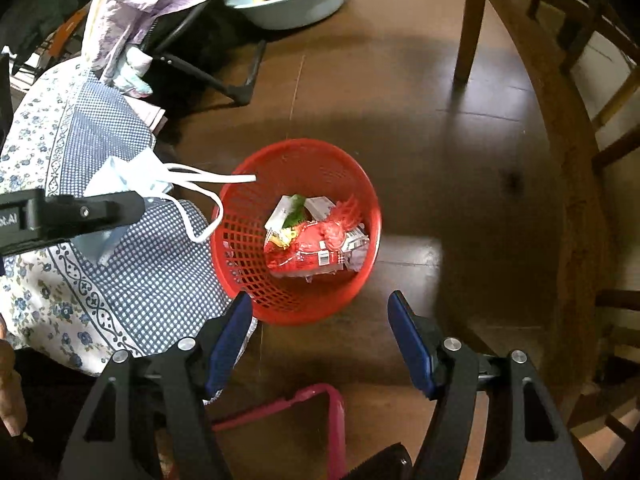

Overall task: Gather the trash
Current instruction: 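Open both tools to drop the mask and bundle into the red basket, then move both tools back over the remaining trash on the bed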

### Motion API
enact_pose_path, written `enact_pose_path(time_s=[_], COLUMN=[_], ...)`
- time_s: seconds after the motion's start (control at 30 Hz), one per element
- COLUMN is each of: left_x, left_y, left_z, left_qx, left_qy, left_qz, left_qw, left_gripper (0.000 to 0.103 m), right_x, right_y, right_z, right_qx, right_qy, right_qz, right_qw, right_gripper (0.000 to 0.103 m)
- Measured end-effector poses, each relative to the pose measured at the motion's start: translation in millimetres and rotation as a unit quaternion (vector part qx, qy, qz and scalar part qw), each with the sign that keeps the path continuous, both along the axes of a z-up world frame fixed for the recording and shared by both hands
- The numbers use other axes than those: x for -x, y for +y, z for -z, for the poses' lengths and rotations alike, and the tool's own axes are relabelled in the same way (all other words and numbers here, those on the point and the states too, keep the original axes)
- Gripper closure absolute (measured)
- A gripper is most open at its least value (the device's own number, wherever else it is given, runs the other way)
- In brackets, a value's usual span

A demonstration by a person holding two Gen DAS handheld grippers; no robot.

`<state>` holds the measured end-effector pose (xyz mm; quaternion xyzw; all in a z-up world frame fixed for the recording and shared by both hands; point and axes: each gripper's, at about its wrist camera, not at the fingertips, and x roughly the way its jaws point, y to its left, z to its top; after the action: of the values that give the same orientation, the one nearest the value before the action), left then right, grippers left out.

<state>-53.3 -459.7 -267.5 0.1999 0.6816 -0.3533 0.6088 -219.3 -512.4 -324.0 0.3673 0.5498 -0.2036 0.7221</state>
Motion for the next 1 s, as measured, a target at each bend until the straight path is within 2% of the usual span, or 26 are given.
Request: enact_pose_path(time_s=[0.07,0.1,0.23,0.3,0.37,0.4,0.47,0.67,0.93,1.0], left_x=[0,1,2,2,1,0,-1,-2,15,18], left_y=[-1,-1,-3,-3,-3,-2,0,-1,-2,2], left_z=[2,3,4,1,-4,-7,-11,-26,-59,-75], left_qx=[0.000,-0.001,0.000,0.006,0.016,0.025,0.037,0.067,0.108,0.125], left_qy=[0.006,0.007,0.015,0.017,0.018,0.022,0.024,0.029,0.011,0.008], left_qz=[-0.001,-0.001,-0.003,-0.005,-0.006,-0.009,-0.017,-0.024,0.005,0.005], left_qw=[1.0000,1.0000,0.9999,0.9998,0.9997,0.9994,0.9989,0.9970,0.9941,0.9922], left_gripper=[0.064,0.058,0.049,0.033,0.027,0.018,0.012,0.012,0.012,0.012], right_x=[1,0,0,1,2,2,2,0,-1,0], right_y=[1,1,0,-1,-1,-1,-2,-2,0,2], right_z=[-1,-2,-2,-2,-3,-4,-5,-10,-18,-24], right_qx=[0.003,0.003,0.003,0.003,0.002,0.003,0.003,0.006,0.012,0.016], right_qy=[-0.002,-0.004,-0.007,-0.006,-0.007,-0.007,-0.008,-0.008,0.010,0.013], right_qz=[-0.004,-0.004,-0.002,-0.003,-0.001,-0.001,-0.002,-0.007,-0.006,-0.002], right_qw=[1.000,1.000,1.000,1.000,1.000,1.000,1.000,1.000,1.000,1.000], right_gripper=[0.034,0.034,0.034,0.034,0.034,0.034,0.034,0.034,0.034,0.027])
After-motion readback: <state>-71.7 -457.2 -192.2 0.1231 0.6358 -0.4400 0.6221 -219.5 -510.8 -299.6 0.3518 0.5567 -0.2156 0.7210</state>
